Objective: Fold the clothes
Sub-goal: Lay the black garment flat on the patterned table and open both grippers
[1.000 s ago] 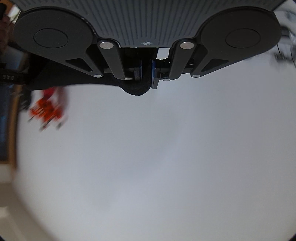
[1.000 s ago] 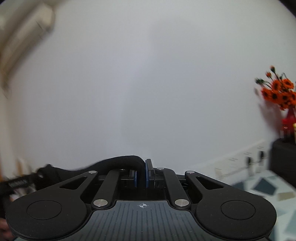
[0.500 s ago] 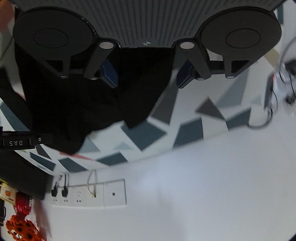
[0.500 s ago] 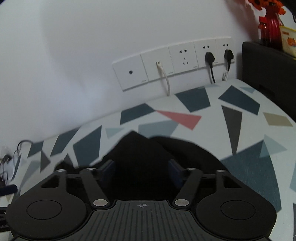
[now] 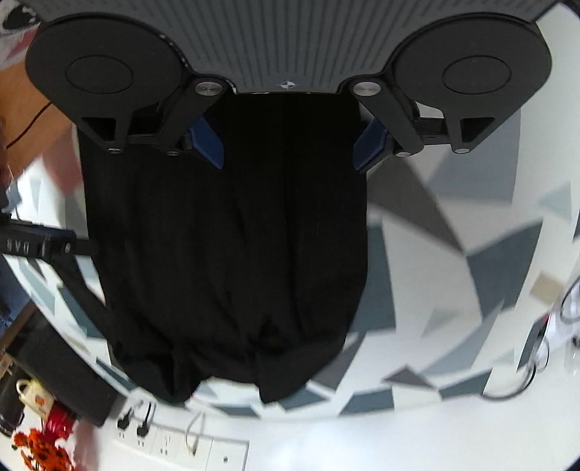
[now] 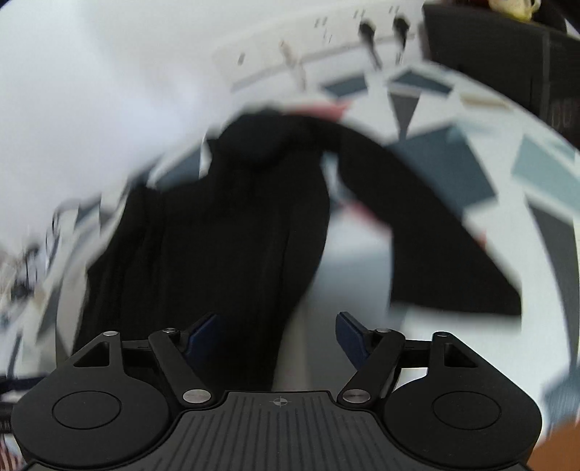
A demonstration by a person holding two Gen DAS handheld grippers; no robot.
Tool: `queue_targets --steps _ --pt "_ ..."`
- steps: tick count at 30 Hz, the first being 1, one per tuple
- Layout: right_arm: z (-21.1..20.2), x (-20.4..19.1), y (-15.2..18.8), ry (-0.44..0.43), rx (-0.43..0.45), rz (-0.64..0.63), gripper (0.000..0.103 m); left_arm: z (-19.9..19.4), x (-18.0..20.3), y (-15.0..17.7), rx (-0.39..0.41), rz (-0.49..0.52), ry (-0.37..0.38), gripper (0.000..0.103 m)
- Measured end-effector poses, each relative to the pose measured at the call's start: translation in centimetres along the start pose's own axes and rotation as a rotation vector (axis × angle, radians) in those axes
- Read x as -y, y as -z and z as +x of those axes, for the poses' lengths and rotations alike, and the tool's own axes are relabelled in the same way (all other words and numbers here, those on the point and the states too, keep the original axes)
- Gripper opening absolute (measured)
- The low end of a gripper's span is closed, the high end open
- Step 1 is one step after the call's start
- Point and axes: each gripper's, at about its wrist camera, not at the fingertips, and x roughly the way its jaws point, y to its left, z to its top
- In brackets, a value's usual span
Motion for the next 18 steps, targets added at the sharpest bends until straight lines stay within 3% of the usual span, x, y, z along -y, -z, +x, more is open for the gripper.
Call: queue_targets --steps 4,8,10,12,13,14,15,18 --pt "-0.3 -3.7 3.6 0.007 -0.040 -0.126 0.089 0.5 0.5 2.8 -0.052 0.062 -0.028 0.081" --pt "0.3 -7.3 6.1 0.049 -0.001 -0.265 0.086 0.7 1.5 4.0 -0.002 0.109 -0.034 0.085" --pt "0.6 -8.8 7.3 0.085 0.045 -0.348 0.075 0.8 1.8 4.0 0.019 0.120 -0.036 0.083" --pt "0.4 -9.4 7.8 0.073 0.069 -0.373 0.051 0.5 1.9 4.0 0.037 0.144 -0.014 0.058" --pt "0.2 -9.6 8.0 0.062 0.079 -0.380 0.044 0.3 1.8 3.9 0.041 0.157 0.007 0.025" --pt "0.0 -9.7 7.8 0.049 0.076 -0.377 0.029 0.0 1.6 3.8 0.033 0.155 0.032 0.015" --pt "-0.2 -9.6 7.6 0.036 0.067 -0.369 0.020 -0.2 1.3 3.7 0.021 0.149 0.059 0.015" --pt "-1.1 -8.7 6.8 0.022 0.063 -0.322 0.017 -1.3 -0.5 3.7 0.023 0.077 0.059 0.013"
